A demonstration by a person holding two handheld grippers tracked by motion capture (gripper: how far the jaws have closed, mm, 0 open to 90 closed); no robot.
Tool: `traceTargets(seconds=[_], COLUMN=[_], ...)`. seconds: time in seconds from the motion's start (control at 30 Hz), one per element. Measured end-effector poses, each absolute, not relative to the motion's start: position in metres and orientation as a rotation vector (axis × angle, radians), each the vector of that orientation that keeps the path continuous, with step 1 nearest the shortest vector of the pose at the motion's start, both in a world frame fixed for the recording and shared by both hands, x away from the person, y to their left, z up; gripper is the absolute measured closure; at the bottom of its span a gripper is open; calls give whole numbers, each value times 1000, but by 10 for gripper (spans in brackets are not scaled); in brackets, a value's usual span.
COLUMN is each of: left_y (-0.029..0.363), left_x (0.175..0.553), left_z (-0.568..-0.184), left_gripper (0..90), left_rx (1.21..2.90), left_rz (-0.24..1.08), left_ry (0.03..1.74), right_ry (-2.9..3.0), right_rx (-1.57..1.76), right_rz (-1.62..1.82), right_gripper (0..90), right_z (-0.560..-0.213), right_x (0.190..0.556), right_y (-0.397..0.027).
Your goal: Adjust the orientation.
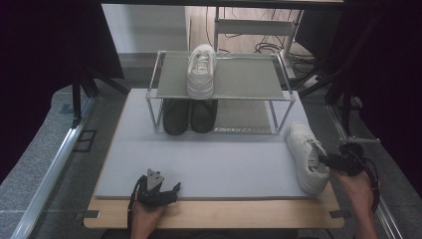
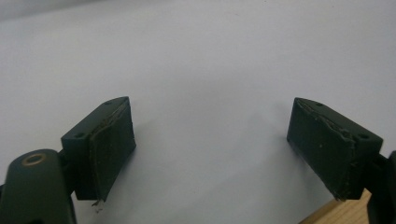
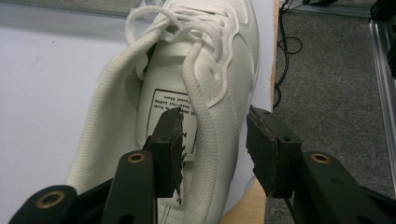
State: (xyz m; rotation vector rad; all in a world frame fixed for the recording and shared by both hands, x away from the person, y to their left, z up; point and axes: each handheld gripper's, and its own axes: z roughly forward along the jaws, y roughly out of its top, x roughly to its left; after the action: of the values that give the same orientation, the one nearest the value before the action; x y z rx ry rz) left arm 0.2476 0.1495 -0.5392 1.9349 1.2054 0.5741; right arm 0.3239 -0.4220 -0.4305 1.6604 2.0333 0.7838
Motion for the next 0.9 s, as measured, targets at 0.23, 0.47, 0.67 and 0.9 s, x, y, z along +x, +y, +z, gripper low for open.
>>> traceTargets(seconds=[0.23, 0.47, 0.67, 0.9], left_y=[150, 150, 150, 150], left_x=[248, 248, 248, 248], left_z=[-539, -539, -539, -539], left_gripper=[147, 147, 147, 147], left_rx=[1935, 1935, 1935, 1935], left_rz=[574, 574, 575, 574], left_ry=[1205, 1205, 1205, 1206], right_ry=[2042, 2047, 2043, 2024], right_rx=[1668, 1689, 1710, 1731], right_rz=[768, 773, 775, 744], right_gripper=[569, 615, 666, 783], right_z=[-435, -438, -438, -435], right_x=[327, 330, 332, 332], right_y=[-423, -425, -424, -421])
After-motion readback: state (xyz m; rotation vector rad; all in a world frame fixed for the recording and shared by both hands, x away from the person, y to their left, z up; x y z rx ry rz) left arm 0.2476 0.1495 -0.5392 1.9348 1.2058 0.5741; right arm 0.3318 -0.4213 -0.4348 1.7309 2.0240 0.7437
